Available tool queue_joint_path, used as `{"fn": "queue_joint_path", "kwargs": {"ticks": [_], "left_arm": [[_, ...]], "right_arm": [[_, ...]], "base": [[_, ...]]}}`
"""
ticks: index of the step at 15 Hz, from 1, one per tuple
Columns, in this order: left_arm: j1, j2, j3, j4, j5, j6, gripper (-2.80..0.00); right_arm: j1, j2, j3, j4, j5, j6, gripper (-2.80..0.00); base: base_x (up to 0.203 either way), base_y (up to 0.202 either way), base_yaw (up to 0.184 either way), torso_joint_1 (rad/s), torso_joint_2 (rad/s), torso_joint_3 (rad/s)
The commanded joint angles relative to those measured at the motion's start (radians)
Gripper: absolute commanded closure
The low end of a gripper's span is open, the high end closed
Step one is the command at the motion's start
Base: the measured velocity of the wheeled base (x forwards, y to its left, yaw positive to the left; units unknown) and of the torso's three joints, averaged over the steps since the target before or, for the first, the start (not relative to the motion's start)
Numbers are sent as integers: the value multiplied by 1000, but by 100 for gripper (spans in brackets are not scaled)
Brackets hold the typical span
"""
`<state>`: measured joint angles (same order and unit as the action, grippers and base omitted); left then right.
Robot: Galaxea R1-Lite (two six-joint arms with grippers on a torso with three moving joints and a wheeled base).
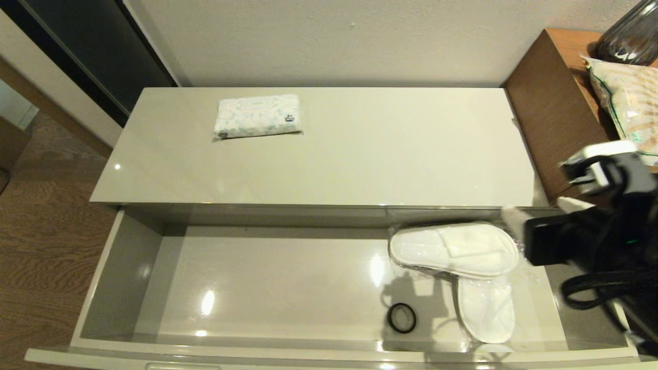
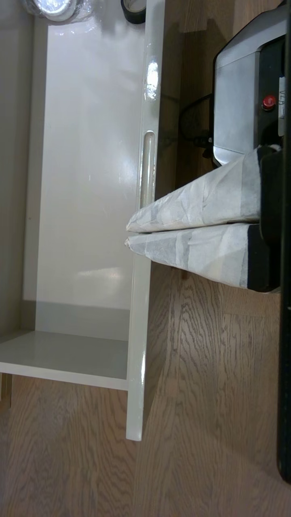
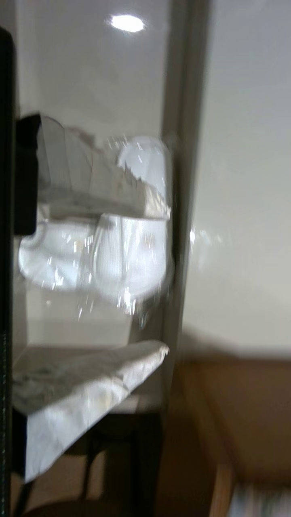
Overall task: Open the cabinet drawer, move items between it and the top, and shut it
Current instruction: Pick up the tissue on the table
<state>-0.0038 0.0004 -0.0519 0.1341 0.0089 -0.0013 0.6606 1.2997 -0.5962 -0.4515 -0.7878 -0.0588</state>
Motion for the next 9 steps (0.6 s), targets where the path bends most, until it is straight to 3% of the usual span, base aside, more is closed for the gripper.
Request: {"fn": "queue_joint_path", "kwargs": {"ticks": [1, 4, 7, 9], "left_arm": [[-1, 0, 0, 1, 0, 0, 0], [1, 0, 0, 1, 0, 0, 0], [1, 0, 0, 1, 0, 0, 0], [1, 0, 0, 1, 0, 0, 0]], "right_arm": [[-134, -338, -120, 480, 13, 55, 0], [-236, -509, -387, 981, 94, 200, 0], [-263, -516, -737, 1335, 121, 339, 0], [-282, -516, -966, 1697, 160, 437, 0]], "base": [[0, 0, 0, 0, 0, 0], [0, 0, 0, 0, 0, 0], [0, 0, 0, 0, 0, 0], [0, 0, 0, 0, 0, 0]]}}
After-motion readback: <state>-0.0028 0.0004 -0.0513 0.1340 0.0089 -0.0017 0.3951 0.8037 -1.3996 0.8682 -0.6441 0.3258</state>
